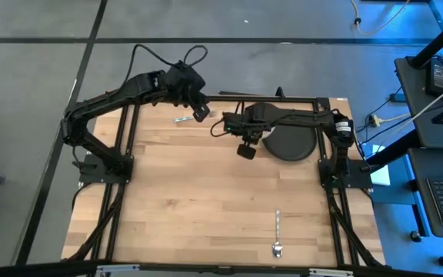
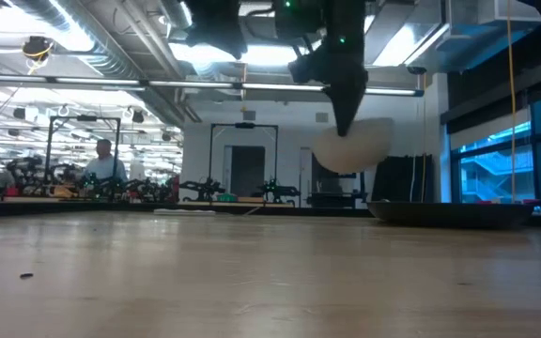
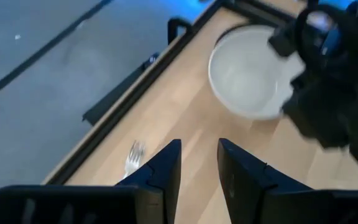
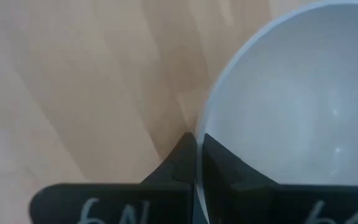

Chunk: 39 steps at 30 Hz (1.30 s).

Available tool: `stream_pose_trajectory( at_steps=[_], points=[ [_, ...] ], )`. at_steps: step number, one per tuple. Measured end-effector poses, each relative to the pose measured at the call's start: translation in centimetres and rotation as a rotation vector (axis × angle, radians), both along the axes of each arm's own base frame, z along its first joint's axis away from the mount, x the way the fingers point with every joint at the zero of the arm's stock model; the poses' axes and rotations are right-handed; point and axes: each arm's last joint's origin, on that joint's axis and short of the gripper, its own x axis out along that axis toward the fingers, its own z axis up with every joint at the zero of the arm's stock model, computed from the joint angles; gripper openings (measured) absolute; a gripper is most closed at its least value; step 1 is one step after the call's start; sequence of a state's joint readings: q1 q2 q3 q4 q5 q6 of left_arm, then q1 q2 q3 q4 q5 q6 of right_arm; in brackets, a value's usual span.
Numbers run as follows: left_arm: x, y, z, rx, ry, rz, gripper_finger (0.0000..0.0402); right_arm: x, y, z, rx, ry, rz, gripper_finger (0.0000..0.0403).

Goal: Set table place
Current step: Put the white bowl on top of the black plate

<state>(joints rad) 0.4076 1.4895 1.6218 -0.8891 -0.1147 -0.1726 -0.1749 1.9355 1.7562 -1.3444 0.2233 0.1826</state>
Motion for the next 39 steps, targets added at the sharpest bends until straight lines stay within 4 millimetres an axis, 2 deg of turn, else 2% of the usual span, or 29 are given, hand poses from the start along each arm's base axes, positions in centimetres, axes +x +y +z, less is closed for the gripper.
stream_pose_trajectory(
  at_steps=[7,11,15,19,25,31,39],
  points=[
    [-0.8,-0.2,-0.7,-0.026,0.11,0.019,0.0098,-1.8,-0.7,-1.5,0.009,0.114,-0.072,0.0012],
    [-0.9,-0.2,-0.8,-0.017,0.127,0.032,0.0098,-3.3,-0.6,-0.1,-0.044,0.091,-0.085,0.0012],
    [-1.0,0.0,-0.8,-0.009,0.13,0.048,0.0098,-5.8,-0.9,1.9,-0.056,0.019,-0.163,0.0012],
    [-1.0,0.0,-0.8,-0.007,0.129,0.049,0.0098,-8.6,-0.9,2.4,-0.007,-0.065,-0.226,0.0012],
    [-0.9,0.0,-0.8,-0.007,0.127,0.049,0.0098,-12.6,-0.7,0.5,0.043,-0.067,-0.348,0.0012],
    [-0.7,0.1,-0.5,0.008,0.09,0.049,0.0098,-12.7,-0.8,-0.7,0.077,-0.234,-0.387,0.0012],
    [-0.6,0.1,-0.5,0.012,0.08,0.049,0.0098,-13.4,-0.5,-3.4,0.093,-0.169,-0.402,0.0012]
  ],
)
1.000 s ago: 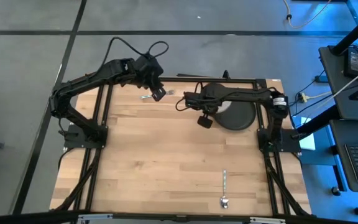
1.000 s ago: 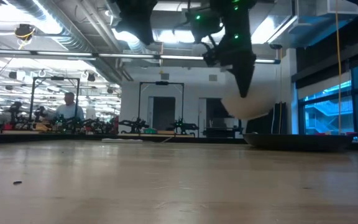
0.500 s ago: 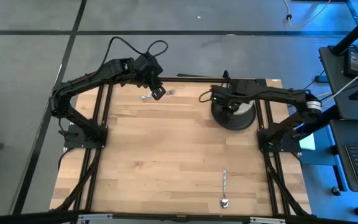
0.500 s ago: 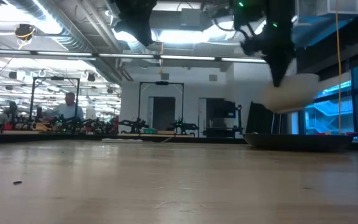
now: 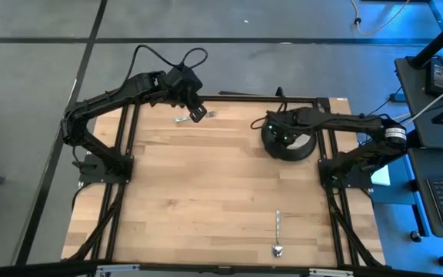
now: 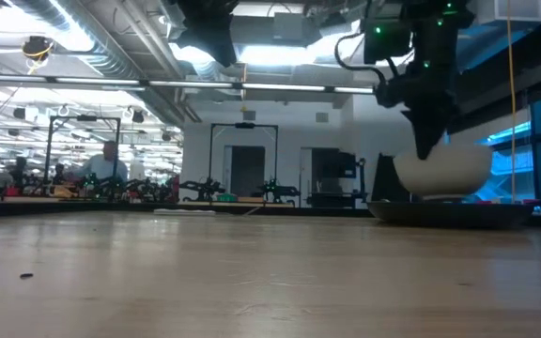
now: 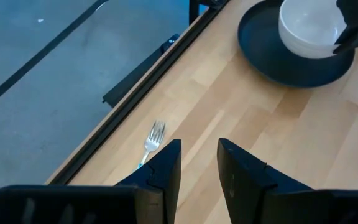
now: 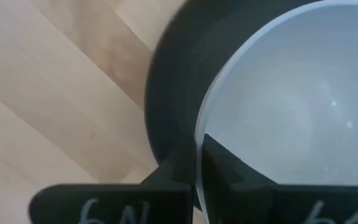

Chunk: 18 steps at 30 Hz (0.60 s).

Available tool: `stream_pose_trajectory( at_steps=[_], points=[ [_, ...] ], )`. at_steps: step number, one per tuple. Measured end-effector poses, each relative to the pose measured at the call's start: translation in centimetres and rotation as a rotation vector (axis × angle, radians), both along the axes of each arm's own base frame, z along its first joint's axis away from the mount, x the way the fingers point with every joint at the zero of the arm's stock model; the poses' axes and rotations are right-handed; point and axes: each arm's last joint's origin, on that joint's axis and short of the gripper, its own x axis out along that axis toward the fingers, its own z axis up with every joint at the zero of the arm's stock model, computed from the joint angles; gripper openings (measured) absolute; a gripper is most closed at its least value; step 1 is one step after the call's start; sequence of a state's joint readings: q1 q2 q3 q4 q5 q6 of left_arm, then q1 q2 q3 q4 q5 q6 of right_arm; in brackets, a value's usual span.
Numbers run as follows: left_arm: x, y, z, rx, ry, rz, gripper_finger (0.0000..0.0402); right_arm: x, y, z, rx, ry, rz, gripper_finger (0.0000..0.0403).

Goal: Set table place
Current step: Put the white bowl on top of the black plate

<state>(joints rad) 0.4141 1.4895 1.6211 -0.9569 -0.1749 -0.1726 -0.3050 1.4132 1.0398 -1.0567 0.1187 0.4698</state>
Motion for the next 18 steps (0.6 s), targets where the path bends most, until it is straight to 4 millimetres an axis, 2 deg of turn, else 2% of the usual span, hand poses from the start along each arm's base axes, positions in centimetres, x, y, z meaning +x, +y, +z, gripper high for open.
stream_pose_trajectory(
  at_steps=[18],
  points=[
    [0.02,0.01,-0.02,0.0,0.0,0.0,0.0098,-0.1,-0.51,-1.12,-0.05,-0.011,-0.015,0.0012]
  ],
)
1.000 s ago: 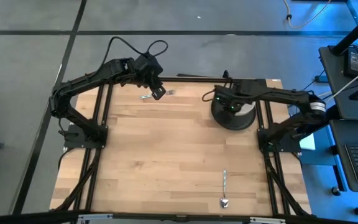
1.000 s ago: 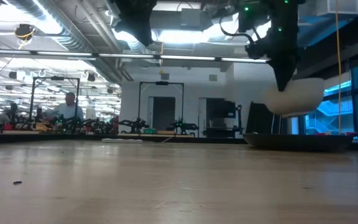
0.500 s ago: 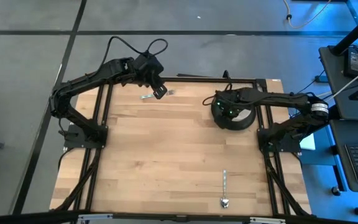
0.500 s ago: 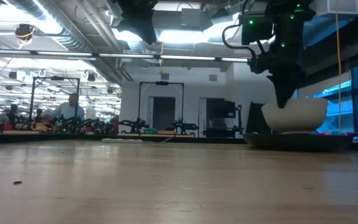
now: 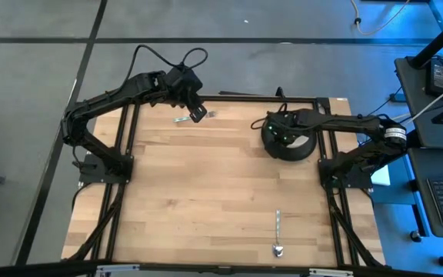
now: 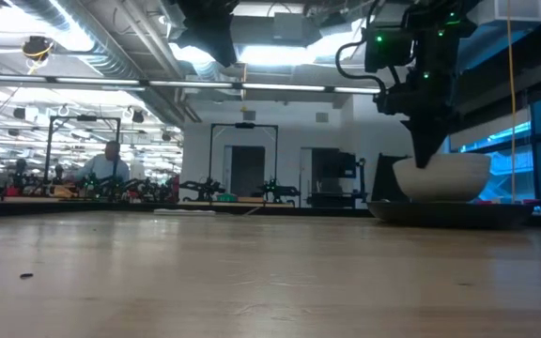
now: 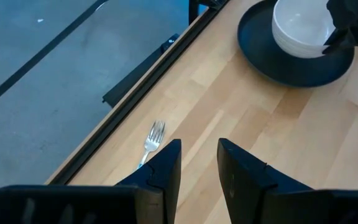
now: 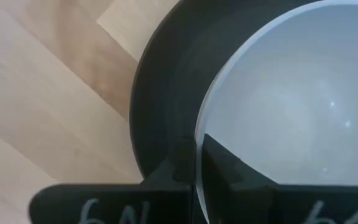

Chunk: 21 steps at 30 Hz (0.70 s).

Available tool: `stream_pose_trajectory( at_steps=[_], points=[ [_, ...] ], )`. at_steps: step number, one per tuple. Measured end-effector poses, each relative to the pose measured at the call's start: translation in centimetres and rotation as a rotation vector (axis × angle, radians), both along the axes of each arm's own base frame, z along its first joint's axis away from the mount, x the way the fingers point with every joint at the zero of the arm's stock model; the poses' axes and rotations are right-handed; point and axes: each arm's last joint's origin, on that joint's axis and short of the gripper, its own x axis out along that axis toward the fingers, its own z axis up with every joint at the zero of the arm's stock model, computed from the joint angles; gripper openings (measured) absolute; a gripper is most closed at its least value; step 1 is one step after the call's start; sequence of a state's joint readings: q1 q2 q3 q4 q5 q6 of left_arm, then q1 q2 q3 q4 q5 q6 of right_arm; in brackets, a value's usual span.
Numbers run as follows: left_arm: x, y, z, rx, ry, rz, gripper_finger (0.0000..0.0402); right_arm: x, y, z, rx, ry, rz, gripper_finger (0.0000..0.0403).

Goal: Set table place
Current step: Put the white bowl on top of the black plate

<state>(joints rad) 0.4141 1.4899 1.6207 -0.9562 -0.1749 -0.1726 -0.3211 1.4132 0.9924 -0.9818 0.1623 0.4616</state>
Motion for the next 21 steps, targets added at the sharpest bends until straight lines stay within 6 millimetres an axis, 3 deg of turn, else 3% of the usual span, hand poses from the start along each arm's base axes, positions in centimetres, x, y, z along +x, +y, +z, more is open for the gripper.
stream_pose_trajectory(
  at_steps=[21],
  points=[
    [0.01,0.0,-0.01,-0.001,0.0,0.0,0.0098,0.33,-0.23,-0.07,-0.01,-0.028,-0.011,0.0012]
  ],
)
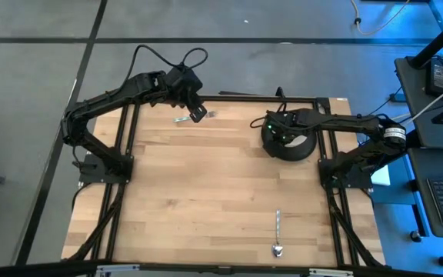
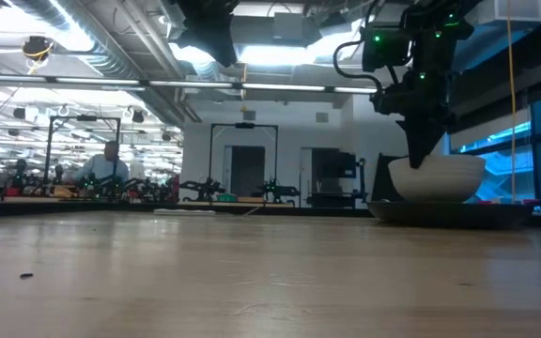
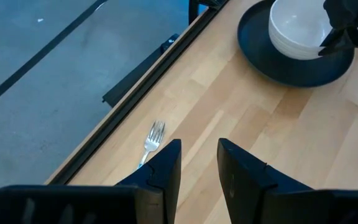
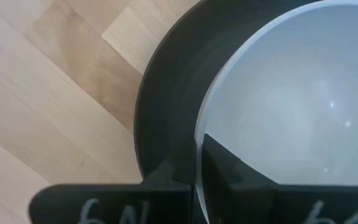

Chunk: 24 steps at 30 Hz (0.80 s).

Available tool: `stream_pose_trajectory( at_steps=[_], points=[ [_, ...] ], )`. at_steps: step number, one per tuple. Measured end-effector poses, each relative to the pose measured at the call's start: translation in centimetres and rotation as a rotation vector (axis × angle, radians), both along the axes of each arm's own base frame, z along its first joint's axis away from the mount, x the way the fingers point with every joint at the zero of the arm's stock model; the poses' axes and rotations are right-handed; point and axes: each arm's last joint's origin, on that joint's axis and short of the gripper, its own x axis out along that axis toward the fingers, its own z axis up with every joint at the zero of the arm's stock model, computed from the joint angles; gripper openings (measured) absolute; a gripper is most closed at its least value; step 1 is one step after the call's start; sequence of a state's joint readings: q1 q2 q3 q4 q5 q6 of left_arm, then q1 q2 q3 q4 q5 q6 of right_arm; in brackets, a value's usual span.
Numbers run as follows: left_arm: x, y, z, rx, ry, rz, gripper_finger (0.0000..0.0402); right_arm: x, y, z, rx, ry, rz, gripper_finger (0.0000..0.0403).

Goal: Set table place
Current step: Put the white bowl on top of the black plate

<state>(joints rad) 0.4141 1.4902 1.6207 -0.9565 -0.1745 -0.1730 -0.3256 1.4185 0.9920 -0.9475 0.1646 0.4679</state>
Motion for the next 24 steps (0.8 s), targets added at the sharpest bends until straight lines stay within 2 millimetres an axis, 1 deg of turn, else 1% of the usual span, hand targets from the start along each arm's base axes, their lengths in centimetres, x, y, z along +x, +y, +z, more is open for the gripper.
stream_pose_trajectory(
  at_steps=[6,16,24],
  points=[
    [0.0,0.0,0.0,0.0,0.0,0.0,0.0098,-0.2,0.0,0.0,-0.015,0.016,-0.029,0.0012],
    [0.0,0.0,0.0,-0.002,-0.001,0.002,0.0098,-0.1,0.0,-0.1,-0.017,0.018,-0.028,0.0012],
    [0.0,-0.1,0.0,-0.002,-0.001,-0.001,0.0098,0.6,-0.3,-1.8,0.006,0.092,-0.02,0.0012]
  ],
)
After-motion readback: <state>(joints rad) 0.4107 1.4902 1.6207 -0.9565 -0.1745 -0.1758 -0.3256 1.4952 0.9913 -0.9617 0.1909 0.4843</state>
